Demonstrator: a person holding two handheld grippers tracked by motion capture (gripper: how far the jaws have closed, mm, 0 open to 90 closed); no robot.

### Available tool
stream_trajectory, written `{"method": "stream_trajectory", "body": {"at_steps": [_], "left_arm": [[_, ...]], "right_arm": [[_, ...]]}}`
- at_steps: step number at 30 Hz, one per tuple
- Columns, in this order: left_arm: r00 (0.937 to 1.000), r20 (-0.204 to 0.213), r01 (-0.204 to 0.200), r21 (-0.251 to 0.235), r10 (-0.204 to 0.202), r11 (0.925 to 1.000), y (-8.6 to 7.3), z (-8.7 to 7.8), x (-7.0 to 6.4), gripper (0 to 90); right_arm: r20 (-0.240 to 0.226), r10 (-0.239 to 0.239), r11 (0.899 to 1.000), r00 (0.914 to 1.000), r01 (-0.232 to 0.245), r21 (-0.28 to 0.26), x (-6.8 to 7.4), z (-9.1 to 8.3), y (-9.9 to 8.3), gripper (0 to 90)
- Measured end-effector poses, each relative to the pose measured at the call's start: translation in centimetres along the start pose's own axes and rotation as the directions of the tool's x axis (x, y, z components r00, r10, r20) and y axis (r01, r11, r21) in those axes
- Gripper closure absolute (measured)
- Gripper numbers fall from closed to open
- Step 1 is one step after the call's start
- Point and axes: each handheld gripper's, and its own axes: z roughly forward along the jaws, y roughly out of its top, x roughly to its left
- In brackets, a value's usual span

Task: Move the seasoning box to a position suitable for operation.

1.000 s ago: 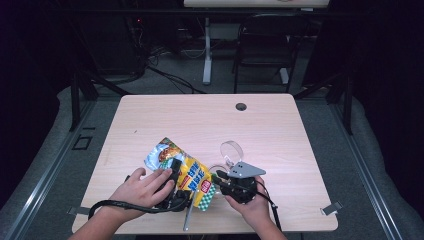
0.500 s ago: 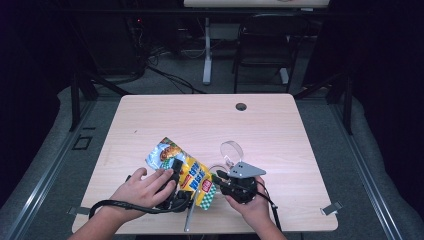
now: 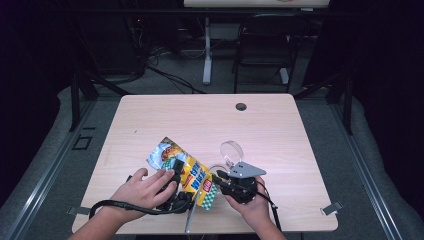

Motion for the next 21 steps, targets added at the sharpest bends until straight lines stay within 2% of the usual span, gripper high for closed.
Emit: {"method": "stream_trajectory", "body": {"at_steps": [2,5,6,18,21], "left_arm": [[1.0000,-0.007,0.000,0.000,0.000,1.0000,0.02,0.01,0.00,75.6],[0.9999,0.005,0.012,0.001,-0.012,0.9999,0.02,0.01,-0.01,75.9],[1.0000,-0.004,-0.004,0.000,0.004,1.0000,0.05,-0.02,0.11,76.0],[0.9999,-0.005,-0.015,-0.004,0.015,0.9999,0.11,-0.20,0.25,76.7],[0.9998,0.006,-0.018,-0.004,0.018,0.9998,0.13,-0.25,0.36,76.7]], "right_arm": [[-0.002,0.001,1.000,1.0000,-0.001,0.000,-0.02,0.01,0.00,73.6],[-0.002,0.009,1.000,1.0000,-0.009,-0.001,-0.07,0.01,-0.03,73.7],[-0.002,0.009,1.000,1.0000,-0.009,-0.002,-0.07,0.01,-0.03,73.7],[-0.001,0.009,1.000,1.0000,-0.009,0.000,-0.01,-0.01,-0.02,73.7],[-0.001,0.008,1.000,1.0000,-0.008,0.001,-0.02,-0.03,-0.02,73.7]]}}
